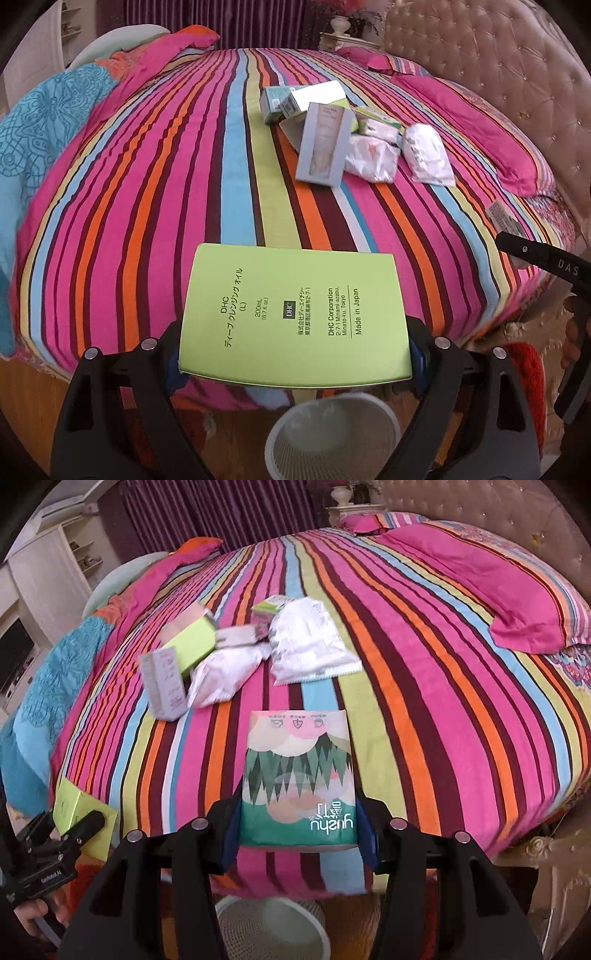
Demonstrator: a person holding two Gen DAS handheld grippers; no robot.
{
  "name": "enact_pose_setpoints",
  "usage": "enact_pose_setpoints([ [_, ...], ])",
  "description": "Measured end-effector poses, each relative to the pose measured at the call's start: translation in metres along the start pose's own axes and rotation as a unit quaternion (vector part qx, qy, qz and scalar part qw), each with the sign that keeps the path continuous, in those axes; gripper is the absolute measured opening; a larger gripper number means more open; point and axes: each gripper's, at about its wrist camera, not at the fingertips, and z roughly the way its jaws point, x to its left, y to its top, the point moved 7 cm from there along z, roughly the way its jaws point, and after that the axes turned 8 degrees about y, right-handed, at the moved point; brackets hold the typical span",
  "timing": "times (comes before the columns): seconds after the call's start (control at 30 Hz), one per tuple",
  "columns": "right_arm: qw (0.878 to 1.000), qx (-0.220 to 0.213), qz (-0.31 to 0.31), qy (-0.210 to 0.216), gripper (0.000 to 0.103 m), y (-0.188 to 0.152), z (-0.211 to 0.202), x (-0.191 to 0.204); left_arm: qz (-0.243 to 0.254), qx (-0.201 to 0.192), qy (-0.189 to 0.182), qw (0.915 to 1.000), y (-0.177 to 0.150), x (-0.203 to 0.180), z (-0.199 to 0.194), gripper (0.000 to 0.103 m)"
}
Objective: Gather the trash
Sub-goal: 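Carry the lime-green box in the left gripper while the right carries the tissue pack to the wastebasket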
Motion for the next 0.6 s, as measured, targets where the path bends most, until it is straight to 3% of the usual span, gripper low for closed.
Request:
enact_pose_setpoints([
  [0.3, 0.999, 0.037, 0.011, 0.027, 0.049, -0.068, -0.02, 0.022, 0.023, 0.027, -0.026, 0.999, -0.062, -0.008, -0.026, 0.085],
  [0.6, 0.992, 0.116, 0.031, 0.031, 0.049, -0.135, 0.0, 0.038, 0.04, 0.101, -0.044, 0.9931, -0.129, -0.026, -0.011, 0.085],
])
